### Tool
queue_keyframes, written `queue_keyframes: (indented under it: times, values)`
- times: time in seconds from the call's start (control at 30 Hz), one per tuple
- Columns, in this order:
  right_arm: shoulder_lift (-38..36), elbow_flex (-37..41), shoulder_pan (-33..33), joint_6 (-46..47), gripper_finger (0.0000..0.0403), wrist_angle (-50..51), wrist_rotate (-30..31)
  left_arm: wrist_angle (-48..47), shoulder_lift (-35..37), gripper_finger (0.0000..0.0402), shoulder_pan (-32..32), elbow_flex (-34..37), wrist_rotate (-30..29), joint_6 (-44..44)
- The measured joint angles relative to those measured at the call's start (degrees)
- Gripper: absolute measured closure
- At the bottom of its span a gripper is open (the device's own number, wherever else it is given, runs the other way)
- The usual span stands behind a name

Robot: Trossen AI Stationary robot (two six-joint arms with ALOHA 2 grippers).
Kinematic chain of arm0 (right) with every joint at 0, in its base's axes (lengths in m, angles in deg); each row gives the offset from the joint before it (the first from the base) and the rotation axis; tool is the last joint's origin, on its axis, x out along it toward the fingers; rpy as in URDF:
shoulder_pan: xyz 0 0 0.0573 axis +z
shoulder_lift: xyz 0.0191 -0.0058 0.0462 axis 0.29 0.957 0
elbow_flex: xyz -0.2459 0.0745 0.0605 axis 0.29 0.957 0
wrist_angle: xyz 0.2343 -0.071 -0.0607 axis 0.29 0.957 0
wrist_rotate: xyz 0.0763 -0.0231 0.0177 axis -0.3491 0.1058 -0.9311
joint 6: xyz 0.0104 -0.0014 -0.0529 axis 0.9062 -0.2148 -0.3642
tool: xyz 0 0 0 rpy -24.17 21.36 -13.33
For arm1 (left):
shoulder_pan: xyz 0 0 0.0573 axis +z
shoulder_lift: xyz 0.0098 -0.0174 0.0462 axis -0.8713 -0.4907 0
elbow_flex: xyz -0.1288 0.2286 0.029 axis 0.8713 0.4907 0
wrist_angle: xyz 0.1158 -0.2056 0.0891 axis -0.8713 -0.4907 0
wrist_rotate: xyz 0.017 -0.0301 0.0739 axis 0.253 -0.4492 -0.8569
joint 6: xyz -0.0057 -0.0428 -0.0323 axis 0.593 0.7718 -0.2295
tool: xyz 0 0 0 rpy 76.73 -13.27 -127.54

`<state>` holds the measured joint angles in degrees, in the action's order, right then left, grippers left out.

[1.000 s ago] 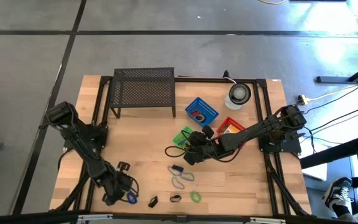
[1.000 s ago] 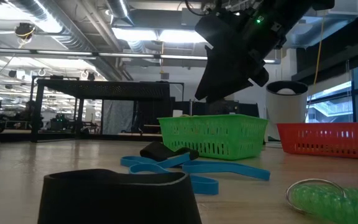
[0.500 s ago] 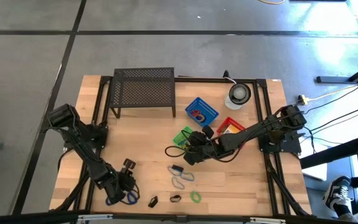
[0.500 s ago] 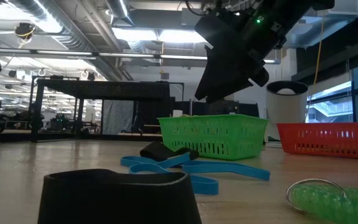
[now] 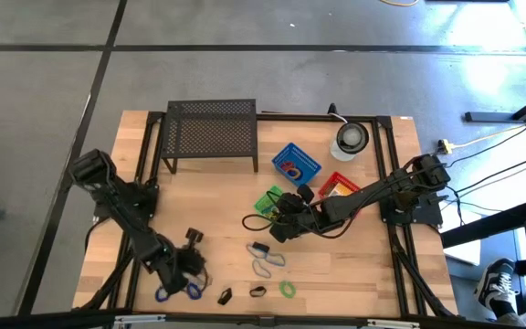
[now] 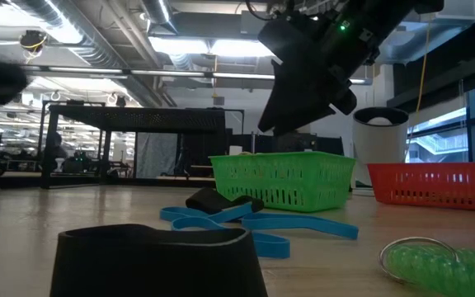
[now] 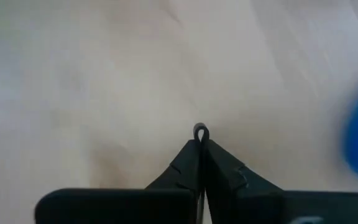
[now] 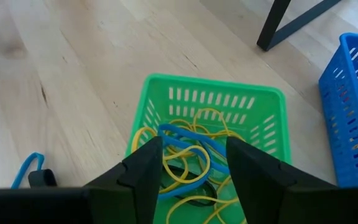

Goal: Pick & Place Office Desk Supplies
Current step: Put the black rubber band into the green basket

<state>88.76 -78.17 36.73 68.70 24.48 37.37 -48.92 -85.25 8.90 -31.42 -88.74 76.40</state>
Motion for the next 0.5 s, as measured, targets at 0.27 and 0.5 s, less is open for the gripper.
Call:
queue_keyframes:
  times: [0.27,0.5]
  values:
    - [0.0,0.0,0.0,-0.1,0.0224,-1.8,2.6,10.8,5.3,0.0396,9.0,-0.2,-14.5,0.0]
    - [0.0,0.0,0.6,-4.9,0.0224,-7.5,2.5,38.9,6.4,0.0397,16.4,-0.2,-18.2,-20.8]
